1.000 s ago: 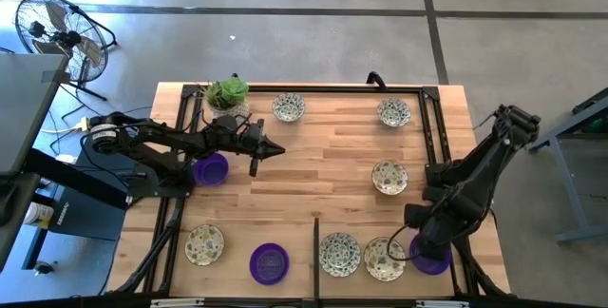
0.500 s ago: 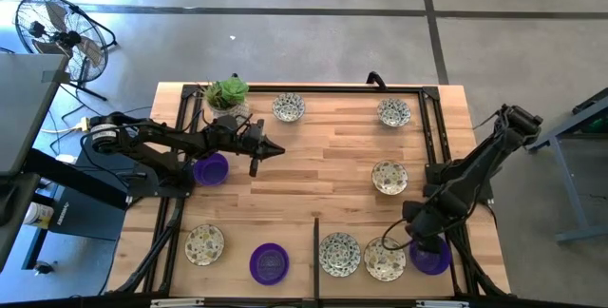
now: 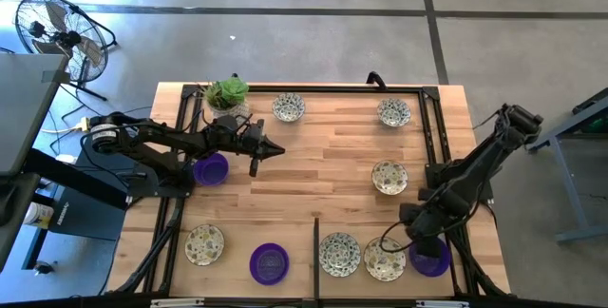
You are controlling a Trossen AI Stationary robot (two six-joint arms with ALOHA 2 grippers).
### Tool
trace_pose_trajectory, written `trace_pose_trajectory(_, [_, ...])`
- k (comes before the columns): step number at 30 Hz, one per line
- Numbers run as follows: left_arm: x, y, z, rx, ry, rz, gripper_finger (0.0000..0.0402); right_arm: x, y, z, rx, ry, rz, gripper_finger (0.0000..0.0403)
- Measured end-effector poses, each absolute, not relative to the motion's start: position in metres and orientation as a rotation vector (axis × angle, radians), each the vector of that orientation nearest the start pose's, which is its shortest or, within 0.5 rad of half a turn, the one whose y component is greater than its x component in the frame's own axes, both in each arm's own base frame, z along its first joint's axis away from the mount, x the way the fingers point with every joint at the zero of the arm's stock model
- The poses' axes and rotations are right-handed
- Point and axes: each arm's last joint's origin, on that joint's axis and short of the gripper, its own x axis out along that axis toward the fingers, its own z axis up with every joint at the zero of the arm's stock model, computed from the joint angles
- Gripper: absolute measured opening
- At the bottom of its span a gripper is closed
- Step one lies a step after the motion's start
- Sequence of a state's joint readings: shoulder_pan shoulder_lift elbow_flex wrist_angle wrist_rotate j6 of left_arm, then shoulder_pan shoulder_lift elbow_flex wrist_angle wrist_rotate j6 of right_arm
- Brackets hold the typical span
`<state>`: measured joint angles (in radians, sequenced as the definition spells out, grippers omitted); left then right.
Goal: Pick & Place Mini bowls
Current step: Put the top purple bowl on the shelf, then stack the top purple bowl on the purple bowl on the shelf
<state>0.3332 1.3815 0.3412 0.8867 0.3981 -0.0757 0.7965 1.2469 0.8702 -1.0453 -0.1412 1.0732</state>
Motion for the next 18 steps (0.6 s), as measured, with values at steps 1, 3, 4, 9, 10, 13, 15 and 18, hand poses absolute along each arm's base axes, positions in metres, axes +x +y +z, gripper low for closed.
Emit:
trace_pose_trajectory(1, [0.230,0.068,0.167,-0.130,0.146,-0.059,0.0014,0.138,0.145,0.229,0.372,1.553,-0.052,0.0001])
trace_pose_trajectory(3, [0.230,0.068,0.167,-0.130,0.146,-0.060,0.0014,0.139,0.140,0.238,0.377,1.479,-0.064,0.0001])
trace_pose_trajectory(4, [0.230,0.068,0.167,-0.130,0.146,-0.060,0.0014,0.140,0.137,0.242,0.374,1.432,-0.072,0.0001])
trace_pose_trajectory(9, [0.230,0.066,0.167,-0.144,0.147,-0.115,0.0014,0.154,0.118,0.256,0.257,1.151,-0.077,0.0000])
trace_pose_trajectory(10, [0.230,0.066,0.168,-0.146,0.147,-0.129,0.0014,0.160,0.113,0.259,0.225,1.098,-0.073,0.0000])
trace_pose_trajectory(13, [0.230,0.066,0.168,-0.154,0.147,-0.126,0.0014,0.180,0.099,0.267,0.133,0.943,-0.033,0.0000])
trace_pose_trajectory(15, [0.230,0.066,0.168,-0.162,0.148,-0.116,0.0014,0.194,0.089,0.268,0.084,0.833,0.017,0.0000])
trace_pose_trajectory(18, [0.230,0.066,0.168,-0.169,0.148,-0.123,0.0014,0.213,0.072,0.261,0.032,0.678,0.104,0.0000])
